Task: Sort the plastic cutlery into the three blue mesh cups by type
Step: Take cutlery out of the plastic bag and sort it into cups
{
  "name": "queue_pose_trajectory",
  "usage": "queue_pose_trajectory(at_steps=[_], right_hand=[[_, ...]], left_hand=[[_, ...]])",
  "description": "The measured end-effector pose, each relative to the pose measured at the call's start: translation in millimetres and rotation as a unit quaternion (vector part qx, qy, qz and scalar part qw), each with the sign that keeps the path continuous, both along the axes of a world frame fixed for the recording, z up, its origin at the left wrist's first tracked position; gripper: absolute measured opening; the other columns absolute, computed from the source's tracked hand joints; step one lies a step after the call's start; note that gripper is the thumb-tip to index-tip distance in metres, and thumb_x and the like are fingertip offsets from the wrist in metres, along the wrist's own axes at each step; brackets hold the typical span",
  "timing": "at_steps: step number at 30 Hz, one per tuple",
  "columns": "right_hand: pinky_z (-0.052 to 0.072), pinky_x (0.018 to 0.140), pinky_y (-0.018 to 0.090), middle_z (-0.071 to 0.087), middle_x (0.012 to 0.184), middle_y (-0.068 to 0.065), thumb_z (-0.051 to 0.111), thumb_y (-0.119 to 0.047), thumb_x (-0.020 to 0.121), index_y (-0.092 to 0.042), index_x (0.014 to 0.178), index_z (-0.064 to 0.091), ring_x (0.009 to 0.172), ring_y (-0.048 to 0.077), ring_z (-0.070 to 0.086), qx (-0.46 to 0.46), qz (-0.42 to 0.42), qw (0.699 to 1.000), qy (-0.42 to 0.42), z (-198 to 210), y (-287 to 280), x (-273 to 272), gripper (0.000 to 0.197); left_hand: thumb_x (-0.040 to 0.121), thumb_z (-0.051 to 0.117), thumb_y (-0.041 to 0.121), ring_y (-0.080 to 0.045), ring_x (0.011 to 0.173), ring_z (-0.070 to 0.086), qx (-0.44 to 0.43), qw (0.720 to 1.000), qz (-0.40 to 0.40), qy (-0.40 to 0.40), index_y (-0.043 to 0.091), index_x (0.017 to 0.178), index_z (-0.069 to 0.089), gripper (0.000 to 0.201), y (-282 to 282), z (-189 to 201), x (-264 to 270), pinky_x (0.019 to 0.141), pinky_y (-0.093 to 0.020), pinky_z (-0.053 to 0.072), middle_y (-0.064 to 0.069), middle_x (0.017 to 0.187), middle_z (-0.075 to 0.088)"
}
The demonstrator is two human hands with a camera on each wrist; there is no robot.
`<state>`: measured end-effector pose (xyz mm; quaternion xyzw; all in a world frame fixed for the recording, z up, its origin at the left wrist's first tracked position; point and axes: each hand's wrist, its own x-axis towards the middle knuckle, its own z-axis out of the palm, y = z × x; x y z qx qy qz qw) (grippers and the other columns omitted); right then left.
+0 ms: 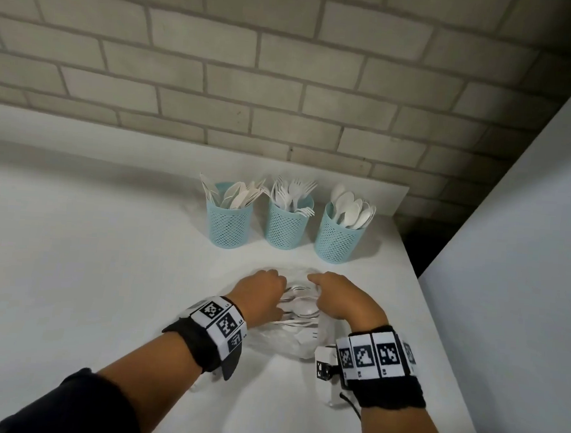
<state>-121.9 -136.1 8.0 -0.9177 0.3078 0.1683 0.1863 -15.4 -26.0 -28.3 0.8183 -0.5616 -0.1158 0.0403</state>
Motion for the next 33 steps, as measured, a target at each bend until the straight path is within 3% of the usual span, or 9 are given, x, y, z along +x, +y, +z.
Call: queue_pose_trajectory(at_steps=[4, 12, 17, 23, 28, 33], right_hand=[[0.027, 0.11, 0.028, 0.032, 0.151, 0.007, 0.042, -0.001, 0.092, -0.015, 0.146, 0.03, 0.137, 0.023, 0.033, 0.014, -0.015, 0.999, -0.03, 0, 0, -3, 0.057], [0.028, 0.109, 0.027, 0.037, 0.148, 0.009, 0.043, -0.002, 0.093, -0.014, 0.144, 0.034, 0.136, 0.024, 0.036, 0.034, -0.062, 0.994, -0.082, -3, 1, -14, 0.054], [0.031, 0.106, 0.029, 0.042, 0.143, 0.013, 0.042, -0.003, 0.093, -0.015, 0.144, 0.034, 0.132, 0.026, 0.04, 0.029, -0.061, 0.993, -0.097, -6, 3, -10, 0.053], [0.034, 0.104, 0.03, 0.044, 0.14, 0.013, 0.042, -0.003, 0.094, -0.015, 0.143, 0.035, 0.13, 0.027, 0.042, 0.034, -0.072, 0.989, -0.123, -10, 3, -13, 0.051], [0.034, 0.103, 0.03, 0.044, 0.139, 0.013, 0.042, -0.001, 0.094, -0.015, 0.142, 0.038, 0.13, 0.027, 0.042, 0.041, -0.089, 0.986, -0.136, -14, 0, -15, 0.051], [0.036, 0.104, 0.032, 0.044, 0.141, 0.011, 0.043, 0.0, 0.093, -0.016, 0.141, 0.039, 0.129, 0.026, 0.044, 0.058, -0.099, 0.982, -0.153, -17, -2, -16, 0.051]], left_hand=[[0.088, 0.058, 0.026, -0.029, 0.113, 0.051, -0.013, 0.999, 0.013, 0.027, 0.007, 0.122, 0.054, 0.039, -1, 1, 3, 0.091, -0.035, 0.044, -0.012, 0.123, 0.051], [0.088, 0.055, 0.021, -0.026, 0.1, 0.057, -0.047, 0.999, 0.003, 0.003, 0.007, 0.103, 0.065, 0.023, -2, 0, 4, 0.084, -0.032, 0.045, -0.009, 0.109, 0.06], [0.09, 0.056, 0.025, -0.027, 0.105, 0.056, -0.024, 0.999, 0.01, 0.022, 0.01, 0.112, 0.061, 0.027, -2, -6, 6, 0.087, -0.035, 0.046, -0.009, 0.113, 0.057], [0.086, 0.053, 0.005, -0.028, 0.104, 0.057, -0.046, 0.999, 0.015, 0.024, 0.012, 0.117, 0.054, 0.032, -6, -9, 5, 0.083, -0.035, 0.048, -0.009, 0.115, 0.06], [0.09, 0.056, 0.026, -0.029, 0.099, 0.059, -0.01, 0.999, -0.019, -0.039, 0.007, 0.105, 0.061, 0.025, -8, -6, 5, 0.076, -0.033, 0.044, -0.011, 0.106, 0.062], [0.09, 0.052, 0.024, -0.027, 0.092, 0.059, -0.027, 1.0, -0.016, -0.003, 0.009, 0.097, 0.062, 0.02, -3, -7, 7, 0.07, -0.03, 0.04, -0.008, 0.098, 0.063]])
